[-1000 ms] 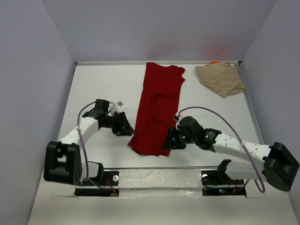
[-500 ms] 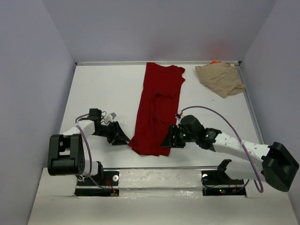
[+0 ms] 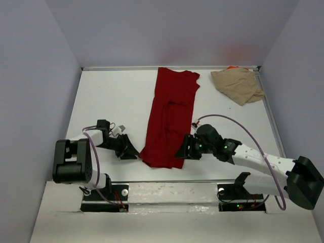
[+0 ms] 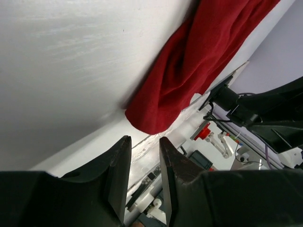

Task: Fold and stack the t-shirts
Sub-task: Fold the tshirt

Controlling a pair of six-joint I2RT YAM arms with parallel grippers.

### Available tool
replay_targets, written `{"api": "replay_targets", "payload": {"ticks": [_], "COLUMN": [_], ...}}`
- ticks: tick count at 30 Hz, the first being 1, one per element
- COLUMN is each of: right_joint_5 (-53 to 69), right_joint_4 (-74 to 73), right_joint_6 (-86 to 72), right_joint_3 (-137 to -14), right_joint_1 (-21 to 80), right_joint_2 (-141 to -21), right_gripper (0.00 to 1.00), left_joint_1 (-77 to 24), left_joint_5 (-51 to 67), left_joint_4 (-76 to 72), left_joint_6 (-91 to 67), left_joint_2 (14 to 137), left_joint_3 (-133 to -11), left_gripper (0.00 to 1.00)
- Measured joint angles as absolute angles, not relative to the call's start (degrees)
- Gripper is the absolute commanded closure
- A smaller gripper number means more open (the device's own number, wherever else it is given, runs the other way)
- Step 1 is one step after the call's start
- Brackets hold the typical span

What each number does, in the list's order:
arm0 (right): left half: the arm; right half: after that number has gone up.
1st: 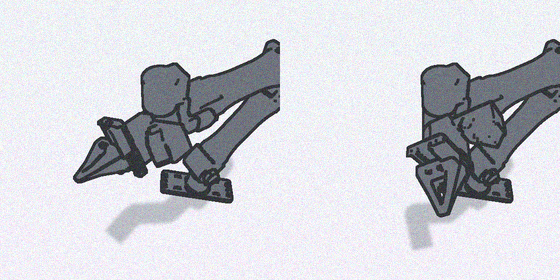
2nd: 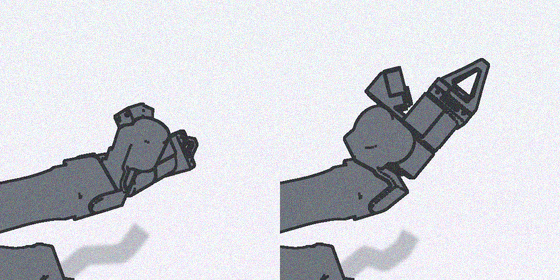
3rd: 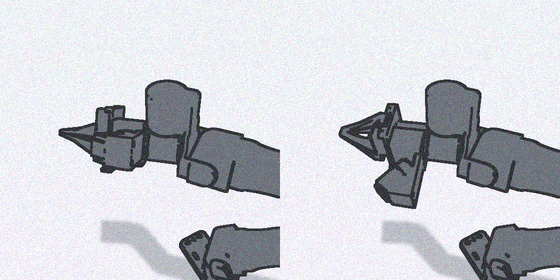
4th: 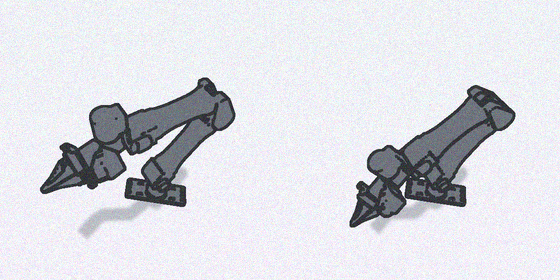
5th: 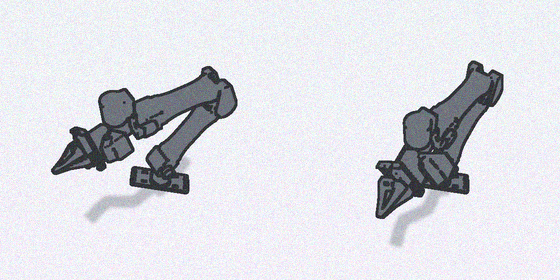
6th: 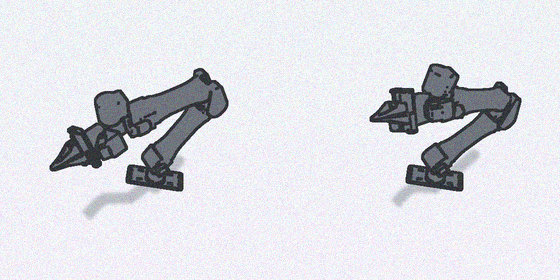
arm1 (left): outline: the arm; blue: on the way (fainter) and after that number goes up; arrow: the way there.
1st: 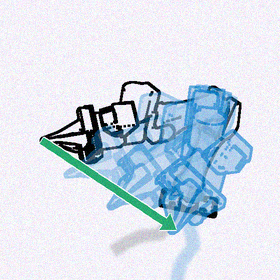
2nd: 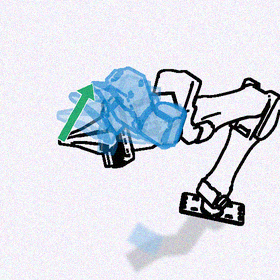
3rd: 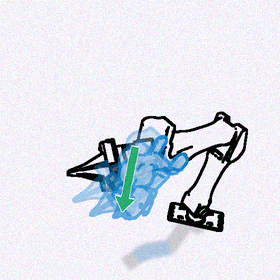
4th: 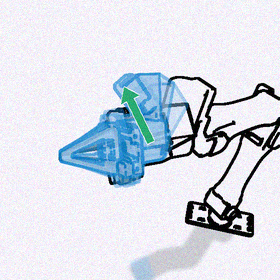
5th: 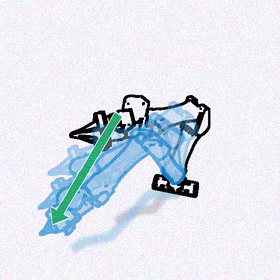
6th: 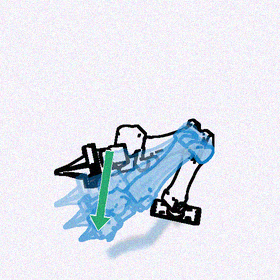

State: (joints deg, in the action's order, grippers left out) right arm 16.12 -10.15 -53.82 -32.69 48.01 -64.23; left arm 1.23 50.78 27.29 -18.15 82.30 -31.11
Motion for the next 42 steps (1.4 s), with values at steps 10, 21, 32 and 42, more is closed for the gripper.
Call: {"api": "replay_targets", "payload": {"ticks": [10,21,32,42], "right_joint_5": [20.3,22.2,17.3,10.9], "right_joint_4": [-3.9,-2.3,-11.6,-21.1], "right_joint_6": [-54.8,-55.2,-52.6,-48.5], "right_joint_3": [-27.2,-26.2,-31.7,-36.3], "right_joint_1": [45.6,45.3,44.6,44.6], "right_joint_2": [-64.1,-68.9,-68.2,-75.1], "right_gripper": [0.43,0.43,0.44,0.43], "left_joint_1": [1.6,1.7,1.7,1.6], "left_joint_5": [56.7,57.5,55.0,42.2], "left_joint_4": [20.5,18.4,20.0,25.7], "left_joint_6": [-21.5,-22.1,-20.6,-19.7], "left_joint_2": [85.3,87.2,89.6,87.2], "left_joint_3": [-26.9,-29.3,-31.5,-40.2], "left_gripper": [0.61,0.61,0.62,0.64]}}
